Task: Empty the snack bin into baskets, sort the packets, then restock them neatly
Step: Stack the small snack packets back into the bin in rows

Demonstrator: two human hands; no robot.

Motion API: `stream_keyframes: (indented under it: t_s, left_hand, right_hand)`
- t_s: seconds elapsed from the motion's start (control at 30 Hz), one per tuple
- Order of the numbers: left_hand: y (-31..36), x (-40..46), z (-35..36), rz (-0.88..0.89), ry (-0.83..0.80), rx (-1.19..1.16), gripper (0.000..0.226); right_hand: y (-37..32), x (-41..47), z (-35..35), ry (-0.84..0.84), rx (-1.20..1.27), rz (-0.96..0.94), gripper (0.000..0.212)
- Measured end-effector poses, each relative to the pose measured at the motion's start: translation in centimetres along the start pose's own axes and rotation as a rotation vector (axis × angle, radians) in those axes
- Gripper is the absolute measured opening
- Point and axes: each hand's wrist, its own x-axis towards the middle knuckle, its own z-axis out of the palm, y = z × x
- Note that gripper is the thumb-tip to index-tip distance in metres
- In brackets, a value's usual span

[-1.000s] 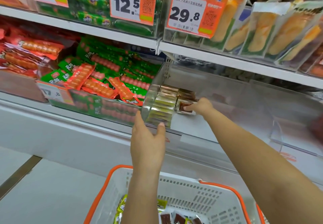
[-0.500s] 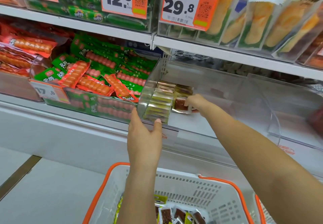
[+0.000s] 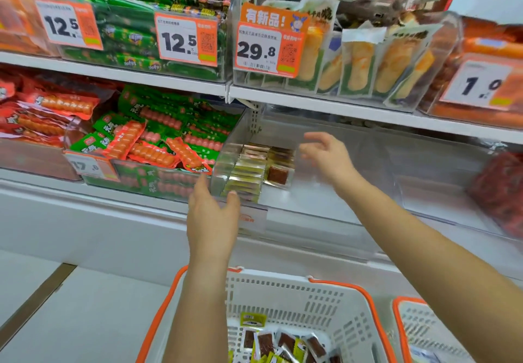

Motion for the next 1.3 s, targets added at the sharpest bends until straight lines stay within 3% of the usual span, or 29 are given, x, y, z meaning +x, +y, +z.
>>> stream_keyframes:
  t_s: [0.1, 0.23, 0.33, 0.43, 0.57, 0.67, 0.83, 0.93, 1.0, 1.1, 1.2, 1.3]
  left_hand:
    - [1.6, -0.8, -1.1, 0.061, -0.031, 0.031, 0.044]
    - [-0.5, -2.9, -2.7, 0.188, -0.493, 0.143, 0.035]
    - [-6.7, -4.2, -2.9, 0.007, -0.691, 0.294, 0.033]
    - [-14.6, -5.5, -1.2, -0.128, -0.792, 0.615, 0.035]
    - [-24.5, -7.5, 2.4, -0.256, -1.07, 0.938, 0.042]
    - [-31.4, -8.3, 4.6, -0.352, -1.107, 1.043, 0.052]
    - [-37.5, -10.4, 7.2, -0.28, -0.963, 1.272, 0.072]
    - [-38.4, -9.9, 8.0, -0.164, -0.879, 1.36, 0.047]
    - [-37.6, -9.0, 8.2, -0.146, -0.909, 1.227, 0.035]
    - [-34.0, -8.6, 9.0, -0.378, -0.894, 0.579, 0.007]
    - [-30.1, -9.6, 10.1, -0.624, -0.912, 0.089, 0.009]
    - [-29.3, -10.6, 11.4, -0.687, -0.954, -0.013, 0.02]
  right_hand:
    - [-0.2, -6.9, -1.7, -0.108, 0.147, -0.15, 0.019]
    - [5.5, -13.2, -0.3, -0.35, 0.067, -0.116, 0.028]
    - [12.4, -15.7, 2.3, -0.536, -0.063, 0.012, 0.025]
    - [20.4, -17.4, 5.0, -0.648, -0.204, 0.151, 0.024]
    - [29.6, -19.8, 7.9, -0.788, -0.423, 0.272, 0.02]
    - [33.7, -21.1, 9.1, -0.895, -0.563, 0.313, 0.029]
    - [37.3, -22.1, 11.6, -0.845, -0.408, 0.483, 0.026]
    - [37.7, -22.6, 12.2, -0.828, -0.338, 0.507, 0.021]
    - [37.7, -23.0, 12.1, -0.845, -0.349, 0.497, 0.018]
    - [37.2, -23.3, 12.1, -0.761, -0.135, 0.561, 0.028]
    - [35.6, -22.7, 11.9, -0.588, 0.39, 0.805, 0.029]
    - [35.6, -22.2, 11.2, -0.448, 0.543, 0.89, 0.02]
